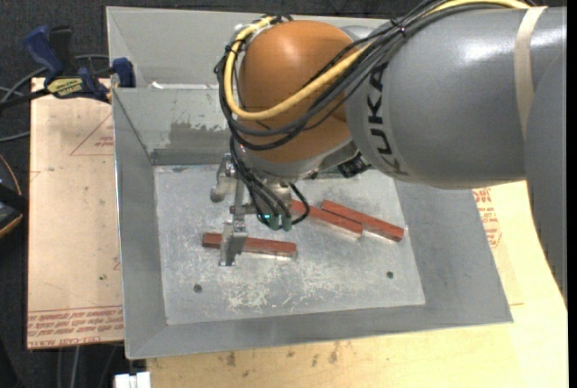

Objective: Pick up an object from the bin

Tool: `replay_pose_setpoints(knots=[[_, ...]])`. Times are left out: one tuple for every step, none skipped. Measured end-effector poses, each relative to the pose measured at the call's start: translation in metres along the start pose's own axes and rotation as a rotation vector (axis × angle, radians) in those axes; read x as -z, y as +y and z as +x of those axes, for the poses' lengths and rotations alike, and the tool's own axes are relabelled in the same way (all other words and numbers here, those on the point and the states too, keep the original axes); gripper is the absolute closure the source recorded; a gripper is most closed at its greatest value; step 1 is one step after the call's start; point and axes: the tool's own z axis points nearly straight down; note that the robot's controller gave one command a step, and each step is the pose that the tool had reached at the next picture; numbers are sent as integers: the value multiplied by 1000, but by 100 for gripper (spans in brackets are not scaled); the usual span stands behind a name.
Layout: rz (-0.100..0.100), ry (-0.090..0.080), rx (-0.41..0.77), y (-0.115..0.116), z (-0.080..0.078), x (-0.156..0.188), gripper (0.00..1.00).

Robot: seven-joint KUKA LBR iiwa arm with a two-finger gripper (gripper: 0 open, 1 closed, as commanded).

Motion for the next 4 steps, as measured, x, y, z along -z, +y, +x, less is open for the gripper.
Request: replay_pose_setpoints(knots=[[-1,-8,-5,-2,-2,4,100],[-1,-8,-5,-2,-2,4,100],[-2,-9,-27,5,-33,21,100],[1,1,53,20,-12,-81,0]])
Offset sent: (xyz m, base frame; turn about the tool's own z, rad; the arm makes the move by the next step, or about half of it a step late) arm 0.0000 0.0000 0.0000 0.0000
